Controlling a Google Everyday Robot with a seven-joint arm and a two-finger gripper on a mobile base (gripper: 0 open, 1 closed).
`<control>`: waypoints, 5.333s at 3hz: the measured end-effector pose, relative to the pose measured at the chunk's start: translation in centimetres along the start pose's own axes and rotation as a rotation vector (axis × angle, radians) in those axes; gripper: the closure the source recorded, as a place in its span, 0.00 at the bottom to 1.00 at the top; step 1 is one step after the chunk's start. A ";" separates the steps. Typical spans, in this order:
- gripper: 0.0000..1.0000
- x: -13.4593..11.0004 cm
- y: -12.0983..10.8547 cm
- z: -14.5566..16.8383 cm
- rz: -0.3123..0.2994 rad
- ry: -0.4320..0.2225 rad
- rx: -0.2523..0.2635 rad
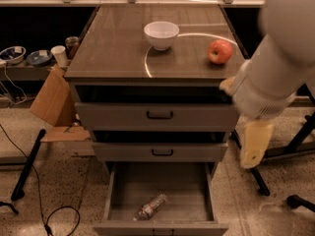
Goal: Pick water bottle from bottom drawer and place on counter
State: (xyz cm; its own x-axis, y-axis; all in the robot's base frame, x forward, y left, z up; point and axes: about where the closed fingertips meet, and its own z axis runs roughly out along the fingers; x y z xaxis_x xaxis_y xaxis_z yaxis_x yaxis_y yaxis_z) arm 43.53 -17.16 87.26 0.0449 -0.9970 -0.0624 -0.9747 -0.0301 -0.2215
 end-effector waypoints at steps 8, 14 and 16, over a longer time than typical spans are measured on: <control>0.00 -14.0 6.8 40.5 -0.774 0.063 -0.249; 0.00 -14.4 4.4 61.2 -0.980 -0.001 -0.220; 0.00 -11.2 4.2 71.4 -0.869 -0.065 -0.229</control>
Offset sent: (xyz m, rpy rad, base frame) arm 0.0042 0.1117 -0.2959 -0.2596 0.1576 0.5365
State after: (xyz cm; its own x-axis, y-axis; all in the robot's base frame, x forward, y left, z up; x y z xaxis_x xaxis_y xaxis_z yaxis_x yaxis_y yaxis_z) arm 54.53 -1.04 17.56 0.7920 -0.6102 -0.0194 -0.6105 -0.7918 -0.0171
